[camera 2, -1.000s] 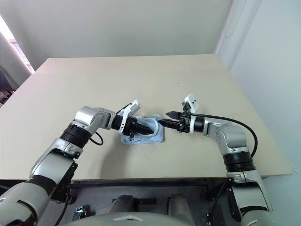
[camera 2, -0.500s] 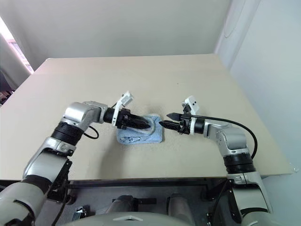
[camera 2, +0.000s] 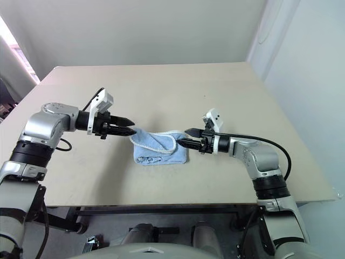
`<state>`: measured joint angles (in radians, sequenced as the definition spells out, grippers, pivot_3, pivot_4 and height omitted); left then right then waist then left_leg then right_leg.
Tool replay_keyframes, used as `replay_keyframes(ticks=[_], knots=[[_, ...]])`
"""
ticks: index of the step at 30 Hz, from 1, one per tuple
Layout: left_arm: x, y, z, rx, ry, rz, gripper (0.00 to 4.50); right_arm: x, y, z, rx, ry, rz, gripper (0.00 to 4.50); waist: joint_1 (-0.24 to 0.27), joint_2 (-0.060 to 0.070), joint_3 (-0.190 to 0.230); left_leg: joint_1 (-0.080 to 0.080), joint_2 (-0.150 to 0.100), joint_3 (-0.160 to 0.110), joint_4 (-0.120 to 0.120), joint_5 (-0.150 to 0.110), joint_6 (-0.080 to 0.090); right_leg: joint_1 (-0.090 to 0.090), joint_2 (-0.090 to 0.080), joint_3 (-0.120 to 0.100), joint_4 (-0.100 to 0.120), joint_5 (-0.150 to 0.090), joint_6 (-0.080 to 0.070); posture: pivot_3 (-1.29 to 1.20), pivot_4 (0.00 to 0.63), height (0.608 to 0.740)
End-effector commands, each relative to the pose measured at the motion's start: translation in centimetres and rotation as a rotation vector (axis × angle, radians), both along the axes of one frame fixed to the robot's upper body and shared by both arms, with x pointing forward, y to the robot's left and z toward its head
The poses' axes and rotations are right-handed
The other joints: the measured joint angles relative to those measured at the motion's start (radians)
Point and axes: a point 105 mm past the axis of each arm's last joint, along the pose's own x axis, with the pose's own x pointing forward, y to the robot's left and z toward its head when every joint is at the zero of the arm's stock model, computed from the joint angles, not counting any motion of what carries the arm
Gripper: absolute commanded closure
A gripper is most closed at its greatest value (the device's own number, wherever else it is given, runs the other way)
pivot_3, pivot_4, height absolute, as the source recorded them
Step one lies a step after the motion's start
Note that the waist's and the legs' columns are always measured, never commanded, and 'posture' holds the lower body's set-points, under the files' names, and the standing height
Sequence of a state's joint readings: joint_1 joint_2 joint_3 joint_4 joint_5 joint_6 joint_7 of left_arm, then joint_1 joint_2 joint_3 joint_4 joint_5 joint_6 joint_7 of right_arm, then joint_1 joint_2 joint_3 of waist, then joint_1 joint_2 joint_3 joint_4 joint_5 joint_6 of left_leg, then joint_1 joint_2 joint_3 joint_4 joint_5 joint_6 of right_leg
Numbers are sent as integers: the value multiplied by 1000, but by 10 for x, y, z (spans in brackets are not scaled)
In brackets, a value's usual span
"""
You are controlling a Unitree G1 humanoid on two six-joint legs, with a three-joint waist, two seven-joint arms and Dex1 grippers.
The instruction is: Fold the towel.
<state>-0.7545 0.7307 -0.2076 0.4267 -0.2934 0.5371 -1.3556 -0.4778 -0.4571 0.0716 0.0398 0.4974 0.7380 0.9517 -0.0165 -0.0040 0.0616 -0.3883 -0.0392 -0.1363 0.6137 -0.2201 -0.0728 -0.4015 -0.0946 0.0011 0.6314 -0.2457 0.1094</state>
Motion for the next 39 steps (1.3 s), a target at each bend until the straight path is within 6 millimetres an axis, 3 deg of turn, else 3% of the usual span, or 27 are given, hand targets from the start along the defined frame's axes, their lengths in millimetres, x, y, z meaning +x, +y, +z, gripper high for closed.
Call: replay_keyframes(ticks=[1, 8, 12, 16, 20, 25, 28, 39], knots=[[-1, 2, -12, 67, -12, -25, 2124, 0, 14, 22, 23, -76, 57, 1049, 2, 0, 0, 0, 0, 0, 0, 0, 0, 0, 0, 0, 0, 0, 0, 0, 0, 731], [0, -7, -38, 141, -7, -68, 2124, 0, 19, 21, 6, -77, 83, 1049, -2, 0, 0, 0, 0, 0, 0, 0, 0, 0, 1, 0, 0, 0, 0, 0, 0, 731], [3, -19, -36, 82, 12, -79, 2124, 0, 18, 20, 1, -74, 79, 1049, -2, 0, 0, 1, 0, 0, 0, 0, 0, 1, 1, 0, 1, 1, 0, 0, 0, 731], [12, -28, -23, -1, 27, -54, 3007, -1, 16, 18, -3, -71, 68, 1049, 1, 0, 0, 1, 0, 0, 2, 0, 0, 2, 1, 0, 1, 1, 1, 0, 0, 731], [14, -31, -11, -49, 46, -60, 4457, -2, 15, 16, -7, -64, 63, 1049, -3, 0, 0, 1, 0, 0, 1, 0, 0, 2, 1, 0, 0, 1, 2, 0, 0, 731], [17, -35, 7, -126, 76, -58, 4457, -2, 13, 13, -10, -55, 55, 1049, -4, 0, 0, 2, 0, 0, 1, 0, 0, 2, 1, 0, 1, 2, 2, 0, 0, 731], [13, -49, 8, -137, 94, -109, 4457, -1, 13, 12, -12, -52, 50, 1049, -4, 0, 0, 2, 0, 0, 1, 0, 0, 3, 1, 0, 1, 2, 3, 0, 0, 731], [16, -84, -18, -122, 124, -132, 4457, -1, 11, 3, -25, -35, 36, 1049, -3, 0, 0, 3, 0, 0, 2, 0, 0, 4, 1, 0, 1, 2, 3, 0, 0, 731]])
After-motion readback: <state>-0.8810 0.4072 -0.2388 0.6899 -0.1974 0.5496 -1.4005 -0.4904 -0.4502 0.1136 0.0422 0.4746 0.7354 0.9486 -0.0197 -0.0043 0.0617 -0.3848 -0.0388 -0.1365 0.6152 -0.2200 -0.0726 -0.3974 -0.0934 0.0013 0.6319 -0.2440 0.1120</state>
